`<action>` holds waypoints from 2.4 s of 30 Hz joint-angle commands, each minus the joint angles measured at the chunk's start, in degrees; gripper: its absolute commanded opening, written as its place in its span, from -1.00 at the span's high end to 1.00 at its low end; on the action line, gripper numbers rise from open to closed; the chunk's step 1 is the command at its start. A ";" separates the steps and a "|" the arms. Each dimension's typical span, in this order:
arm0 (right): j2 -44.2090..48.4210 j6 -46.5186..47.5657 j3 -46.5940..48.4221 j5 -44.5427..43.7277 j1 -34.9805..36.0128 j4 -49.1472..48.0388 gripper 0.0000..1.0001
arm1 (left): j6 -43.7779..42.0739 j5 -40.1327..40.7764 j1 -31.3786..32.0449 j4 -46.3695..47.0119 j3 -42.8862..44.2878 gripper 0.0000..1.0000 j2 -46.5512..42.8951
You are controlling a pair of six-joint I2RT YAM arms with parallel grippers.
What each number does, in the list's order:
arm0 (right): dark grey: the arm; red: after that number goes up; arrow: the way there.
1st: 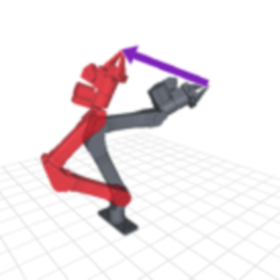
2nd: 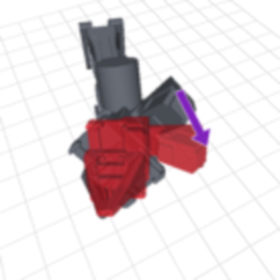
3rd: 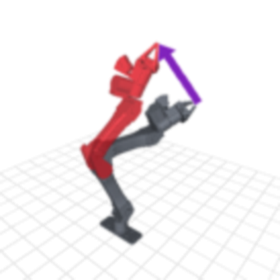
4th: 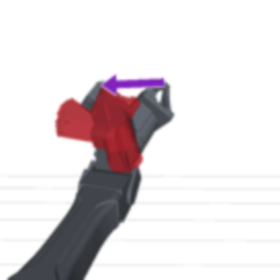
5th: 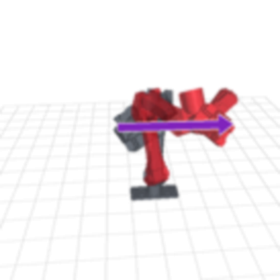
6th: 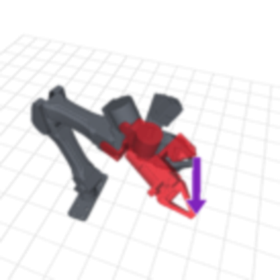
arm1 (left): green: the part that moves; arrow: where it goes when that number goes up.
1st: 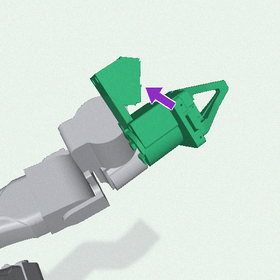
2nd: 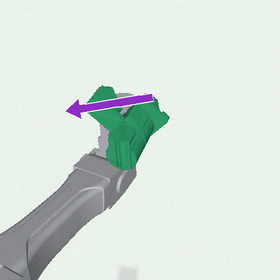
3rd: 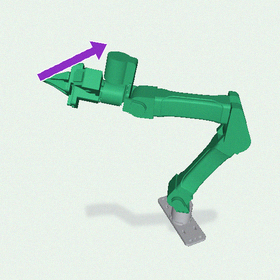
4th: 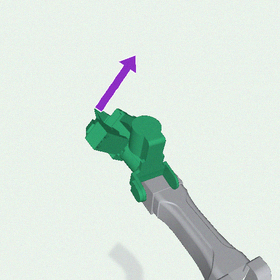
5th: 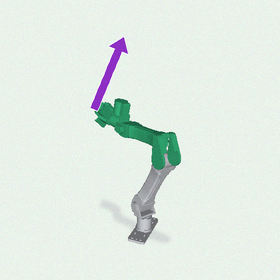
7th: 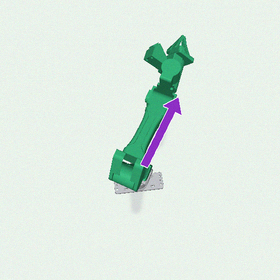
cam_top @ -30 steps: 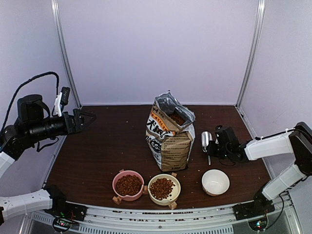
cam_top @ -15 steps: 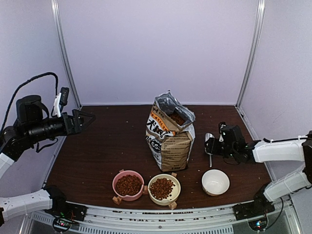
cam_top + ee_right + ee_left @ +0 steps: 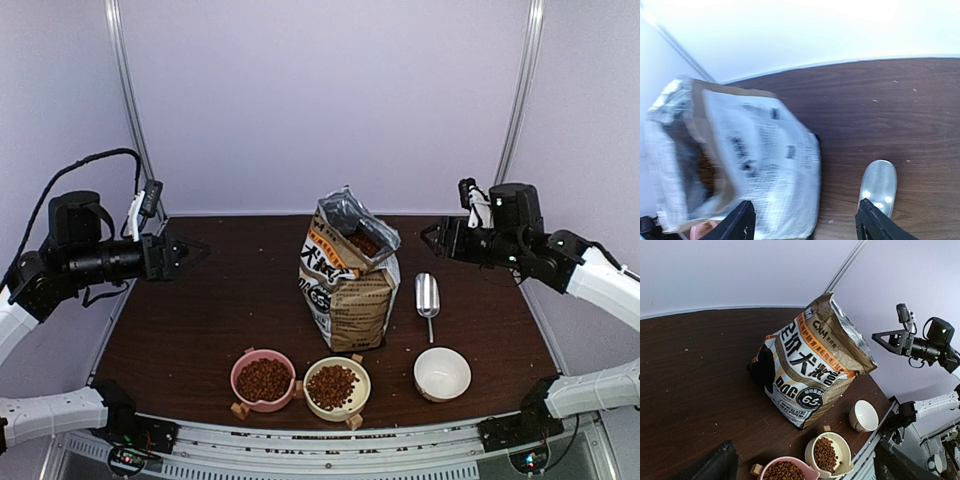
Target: Serve the pet food
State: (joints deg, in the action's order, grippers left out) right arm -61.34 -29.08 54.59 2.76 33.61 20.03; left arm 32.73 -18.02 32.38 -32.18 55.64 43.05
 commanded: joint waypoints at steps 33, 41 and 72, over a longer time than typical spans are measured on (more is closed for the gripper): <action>-22.69 -3.39 30.09 -21.75 16.68 23.61 -0.02 | 4.30 2.33 16.93 26.29 -5.53 -0.95 10.78; -30.42 -0.89 36.58 -18.77 16.67 25.85 0.38 | 4.62 4.11 16.93 25.32 -7.41 -0.96 7.69; -25.35 5.34 43.01 -11.12 19.85 20.31 -0.16 | 5.61 8.38 16.93 26.48 -8.45 -0.96 6.36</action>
State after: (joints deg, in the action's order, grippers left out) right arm -92.88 -24.95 98.21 -4.80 52.01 40.91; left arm 37.87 -11.94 49.19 -8.43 47.31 50.11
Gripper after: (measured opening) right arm 0.541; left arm 0.978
